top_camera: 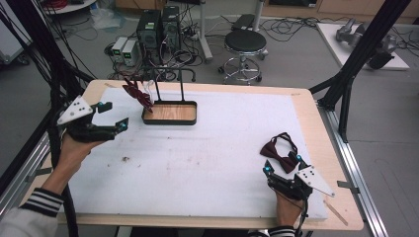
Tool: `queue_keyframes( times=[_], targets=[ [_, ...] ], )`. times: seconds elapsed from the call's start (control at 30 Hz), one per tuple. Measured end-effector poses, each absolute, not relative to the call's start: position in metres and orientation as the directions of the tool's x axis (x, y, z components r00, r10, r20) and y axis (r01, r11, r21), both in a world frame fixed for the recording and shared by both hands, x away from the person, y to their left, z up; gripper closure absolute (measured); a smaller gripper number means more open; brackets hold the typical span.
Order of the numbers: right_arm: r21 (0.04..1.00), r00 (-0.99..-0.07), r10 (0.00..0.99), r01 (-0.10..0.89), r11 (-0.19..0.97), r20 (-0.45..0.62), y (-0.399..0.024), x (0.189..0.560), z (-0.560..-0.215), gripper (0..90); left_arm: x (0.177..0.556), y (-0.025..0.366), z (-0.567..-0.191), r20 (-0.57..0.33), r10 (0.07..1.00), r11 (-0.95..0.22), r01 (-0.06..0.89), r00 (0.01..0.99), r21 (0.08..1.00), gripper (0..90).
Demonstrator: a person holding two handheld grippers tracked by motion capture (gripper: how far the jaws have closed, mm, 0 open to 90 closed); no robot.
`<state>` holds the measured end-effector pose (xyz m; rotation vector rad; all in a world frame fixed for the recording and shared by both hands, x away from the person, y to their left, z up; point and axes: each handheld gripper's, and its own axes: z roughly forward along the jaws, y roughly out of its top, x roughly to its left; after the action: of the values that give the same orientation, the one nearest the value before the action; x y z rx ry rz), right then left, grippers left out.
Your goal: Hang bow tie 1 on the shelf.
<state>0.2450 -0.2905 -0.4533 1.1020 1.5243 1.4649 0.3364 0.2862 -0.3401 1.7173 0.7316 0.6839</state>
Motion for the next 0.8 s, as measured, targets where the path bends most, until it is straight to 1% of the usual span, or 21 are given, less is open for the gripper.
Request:
queue_keyframes(
  times=[0.23, 0.33, 0.4, 0.5, 0.6, 0.8],
  targets=[
    [0.996, -0.355, 0.934, 0.084, -0.017, 0.046, -0.290, 0.244, -0.453, 9.9, 0.301, 0.302, -0.381, 0.023, 0.764, -0.112, 0.097, 0.644, 0.989, 16.7],
    [0.997, -0.356, 0.933, 0.081, -0.018, 0.046, -0.290, 0.244, -0.453, 9.9, 0.291, 0.307, -0.394, 0.002, 0.770, -0.088, 0.103, 0.638, 0.991, 16.3],
    [0.997, -0.355, 0.934, 0.073, -0.012, 0.038, -0.290, 0.244, -0.454, 9.9, 0.286, 0.309, -0.400, 0.018, 0.779, -0.085, 0.077, 0.627, 0.993, 15.6],
    [0.997, -0.353, 0.935, 0.077, -0.015, 0.042, -0.290, 0.244, -0.454, 10.0, 0.278, 0.311, -0.409, 0.009, 0.780, -0.069, 0.073, 0.625, 0.995, 15.6],
    [0.997, -0.354, 0.934, 0.075, -0.015, 0.040, -0.290, 0.244, -0.454, 10.0, 0.271, 0.308, -0.418, 0.018, 0.774, -0.067, 0.054, 0.633, 0.996, 15.6],
    [0.997, -0.356, 0.933, 0.070, -0.015, 0.039, -0.290, 0.243, -0.454, 9.9, 0.268, 0.307, -0.427, 0.014, 0.777, -0.038, 0.025, 0.629, 0.999, 15.6]
  ],
)
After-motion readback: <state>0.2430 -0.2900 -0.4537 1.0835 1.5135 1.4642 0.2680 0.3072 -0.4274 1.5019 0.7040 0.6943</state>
